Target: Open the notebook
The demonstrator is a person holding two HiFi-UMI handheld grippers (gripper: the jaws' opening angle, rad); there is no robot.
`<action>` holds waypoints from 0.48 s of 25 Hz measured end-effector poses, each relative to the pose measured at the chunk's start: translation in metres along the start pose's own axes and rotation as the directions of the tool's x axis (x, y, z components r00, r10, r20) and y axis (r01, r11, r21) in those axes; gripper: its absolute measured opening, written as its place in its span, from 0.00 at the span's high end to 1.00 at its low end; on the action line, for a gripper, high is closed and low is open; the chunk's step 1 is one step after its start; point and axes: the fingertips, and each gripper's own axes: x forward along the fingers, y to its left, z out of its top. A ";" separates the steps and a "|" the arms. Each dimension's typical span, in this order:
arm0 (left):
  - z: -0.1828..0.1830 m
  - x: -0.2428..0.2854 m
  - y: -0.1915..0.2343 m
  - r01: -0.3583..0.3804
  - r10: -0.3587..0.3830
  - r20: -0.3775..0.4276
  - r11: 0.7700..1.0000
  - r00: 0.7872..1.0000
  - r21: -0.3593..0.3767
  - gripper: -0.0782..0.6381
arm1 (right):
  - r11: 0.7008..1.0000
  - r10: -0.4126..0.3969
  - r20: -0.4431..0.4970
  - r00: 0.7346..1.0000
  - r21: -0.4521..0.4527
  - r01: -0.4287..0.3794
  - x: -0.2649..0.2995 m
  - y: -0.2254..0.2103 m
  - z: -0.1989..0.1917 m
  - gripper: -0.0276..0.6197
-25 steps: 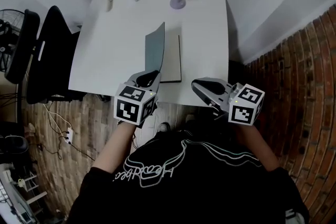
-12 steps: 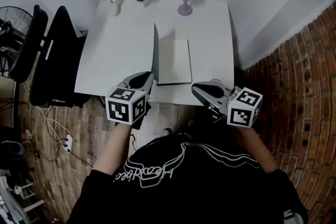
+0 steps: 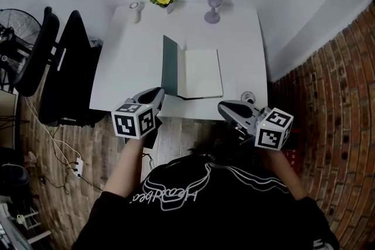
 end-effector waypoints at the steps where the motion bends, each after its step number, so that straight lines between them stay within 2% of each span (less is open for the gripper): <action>1: -0.002 -0.001 0.005 0.000 0.000 -0.007 1.000 1.000 -0.006 0.83 | 1.000 -0.010 0.005 1.000 0.000 0.010 0.001 0.000 -0.001 0.96; 5: -0.011 -0.004 0.022 0.005 -0.005 -0.035 1.000 0.999 -0.016 0.83 | 0.998 -0.051 0.045 0.998 -0.020 0.052 0.003 0.003 0.001 0.96; 8: -0.020 -0.003 0.034 0.003 -0.004 -0.061 1.000 0.998 -0.008 0.83 | 0.996 -0.086 0.072 0.994 -0.003 0.086 0.001 0.002 -0.004 0.96; 12: -0.033 -0.002 0.052 0.008 -0.012 -0.083 0.998 0.996 -0.056 0.83 | 0.994 -0.105 0.083 0.991 0.020 0.104 0.002 0.005 -0.017 0.96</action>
